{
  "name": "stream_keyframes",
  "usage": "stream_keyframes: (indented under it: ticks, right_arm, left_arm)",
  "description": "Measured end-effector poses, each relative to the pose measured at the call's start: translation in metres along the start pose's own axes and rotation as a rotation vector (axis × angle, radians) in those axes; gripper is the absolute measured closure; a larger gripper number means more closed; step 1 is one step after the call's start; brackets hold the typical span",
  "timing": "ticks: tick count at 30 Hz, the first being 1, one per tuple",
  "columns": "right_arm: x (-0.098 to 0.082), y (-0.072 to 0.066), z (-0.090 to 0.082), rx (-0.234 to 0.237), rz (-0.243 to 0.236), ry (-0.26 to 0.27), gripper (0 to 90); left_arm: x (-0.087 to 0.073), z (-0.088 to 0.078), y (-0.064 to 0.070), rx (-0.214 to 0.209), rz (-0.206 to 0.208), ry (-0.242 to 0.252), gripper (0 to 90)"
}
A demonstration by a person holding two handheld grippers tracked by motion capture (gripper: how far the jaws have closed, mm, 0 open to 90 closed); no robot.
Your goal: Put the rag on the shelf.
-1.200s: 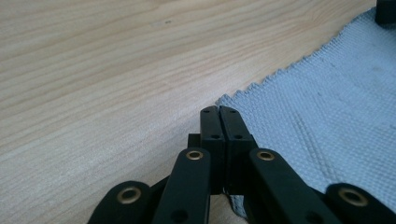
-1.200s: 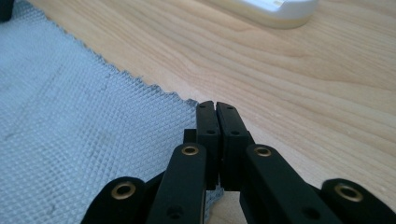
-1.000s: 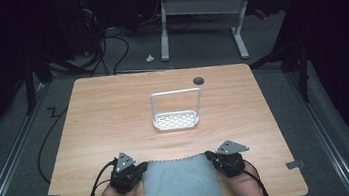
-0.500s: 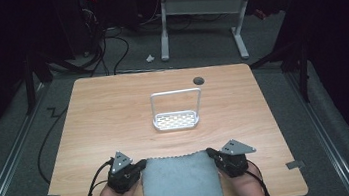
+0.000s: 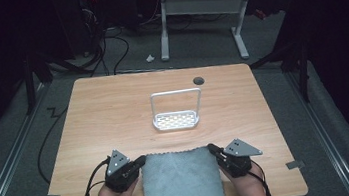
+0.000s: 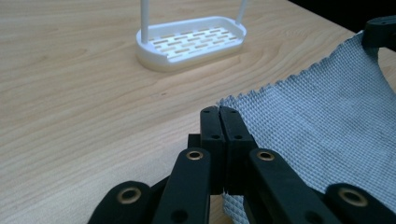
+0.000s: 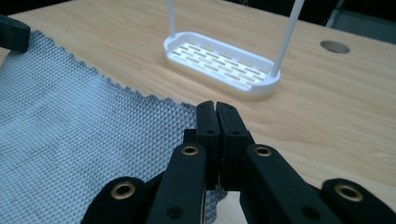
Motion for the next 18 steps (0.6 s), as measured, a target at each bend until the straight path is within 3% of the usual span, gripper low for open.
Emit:
stream_keyframes:
  ticks: [18]
  right_arm:
    - [0.043,-0.004,-0.026,-0.012,-0.064,0.126,89.5]
  left_arm:
    - [0.04,-0.025,0.002,0.001,0.001,0.127,89.0]
Point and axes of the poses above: each handheld gripper's, and its own axes: z roughly forward along the jaws, x roughly out of its top, y roughly to its right, the point moved 4 cm from there along z, roughly forward along the jaws, and after that the axes turned 14 degrees about x, right-handed, at the moved point
